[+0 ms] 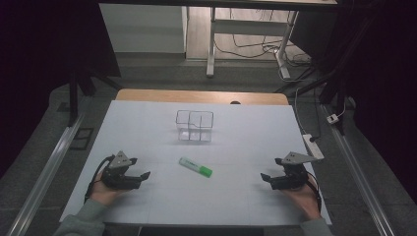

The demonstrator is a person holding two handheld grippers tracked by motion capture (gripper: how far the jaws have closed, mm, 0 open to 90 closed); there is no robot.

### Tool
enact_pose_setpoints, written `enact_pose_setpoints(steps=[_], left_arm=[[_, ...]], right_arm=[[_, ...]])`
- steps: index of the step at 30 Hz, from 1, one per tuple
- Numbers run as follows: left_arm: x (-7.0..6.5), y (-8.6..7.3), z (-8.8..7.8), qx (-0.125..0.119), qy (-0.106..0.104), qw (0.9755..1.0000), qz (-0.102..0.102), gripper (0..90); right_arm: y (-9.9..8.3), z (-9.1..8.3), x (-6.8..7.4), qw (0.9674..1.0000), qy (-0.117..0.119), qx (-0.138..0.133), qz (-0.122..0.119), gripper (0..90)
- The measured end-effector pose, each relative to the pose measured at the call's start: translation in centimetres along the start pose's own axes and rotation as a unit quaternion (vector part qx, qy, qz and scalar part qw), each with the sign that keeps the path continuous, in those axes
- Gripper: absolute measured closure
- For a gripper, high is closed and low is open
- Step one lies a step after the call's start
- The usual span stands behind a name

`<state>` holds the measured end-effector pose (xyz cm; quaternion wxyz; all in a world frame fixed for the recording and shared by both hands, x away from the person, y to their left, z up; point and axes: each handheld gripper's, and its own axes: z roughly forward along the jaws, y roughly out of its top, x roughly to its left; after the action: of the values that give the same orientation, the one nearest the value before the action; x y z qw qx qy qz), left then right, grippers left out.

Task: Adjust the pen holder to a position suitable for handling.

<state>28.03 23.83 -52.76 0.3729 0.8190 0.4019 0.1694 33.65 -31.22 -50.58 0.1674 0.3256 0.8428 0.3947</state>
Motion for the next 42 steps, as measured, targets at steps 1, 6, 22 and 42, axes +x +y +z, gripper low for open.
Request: enact_pose_setpoints(steps=[1, 6, 22, 42], left_arm=[[0.0, 0.0, 0.0, 0.0, 0.0, 1.0, 0.0, 23.9], [0.0, 0.0, 0.0, -0.001, 0.0, 1.0, -0.001, 23.8], [0.2, 0.1, 0.0, 0.0, 0.003, 1.0, -0.003, 24.1], [0.4, 1.2, 0.0, 0.004, -0.008, 0.9998, 0.018, 25.6]], right_arm=[[0.0, 0.1, 0.1, 1.0, 0.001, 0.001, 0.0, 14.1], [0.0, 0.3, 0.4, 0.9999, 0.003, 0.008, -0.007, 14.5], [-0.1, 0.4, 0.5, 0.9999, 0.001, 0.01, -0.006, 15.5], [-0.1, 0.4, 0.5, 0.9999, -0.001, 0.01, -0.008, 16.4]])
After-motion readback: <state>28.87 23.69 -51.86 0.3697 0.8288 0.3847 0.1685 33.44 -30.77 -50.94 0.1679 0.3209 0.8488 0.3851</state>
